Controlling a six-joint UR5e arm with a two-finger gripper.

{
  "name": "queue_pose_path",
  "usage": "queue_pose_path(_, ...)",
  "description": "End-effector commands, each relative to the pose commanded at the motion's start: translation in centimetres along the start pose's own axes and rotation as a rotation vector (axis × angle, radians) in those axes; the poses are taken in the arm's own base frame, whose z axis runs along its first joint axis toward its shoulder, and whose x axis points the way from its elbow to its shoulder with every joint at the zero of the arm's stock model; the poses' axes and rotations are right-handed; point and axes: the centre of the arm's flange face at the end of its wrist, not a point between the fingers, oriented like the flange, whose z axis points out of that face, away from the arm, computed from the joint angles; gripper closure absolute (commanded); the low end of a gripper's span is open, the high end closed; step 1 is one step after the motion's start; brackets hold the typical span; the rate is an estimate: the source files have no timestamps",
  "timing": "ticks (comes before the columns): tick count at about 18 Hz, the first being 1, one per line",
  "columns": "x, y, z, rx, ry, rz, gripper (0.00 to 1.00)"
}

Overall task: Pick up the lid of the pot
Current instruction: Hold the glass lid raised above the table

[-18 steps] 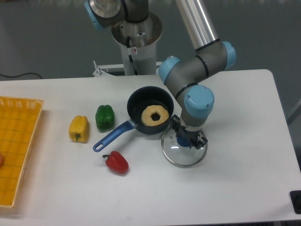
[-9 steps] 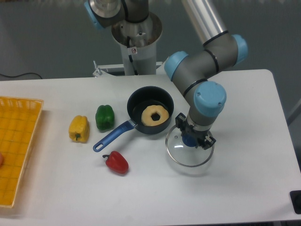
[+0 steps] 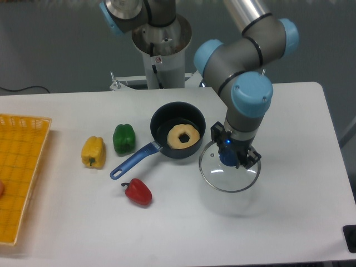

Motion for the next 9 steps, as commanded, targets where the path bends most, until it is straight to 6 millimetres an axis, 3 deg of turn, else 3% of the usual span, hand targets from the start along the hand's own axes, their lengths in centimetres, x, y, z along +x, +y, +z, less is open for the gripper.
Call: queue_pose_path(9, 0.23, -0.14, 0.61, -0.001, 0.011, 0.0, 0.51)
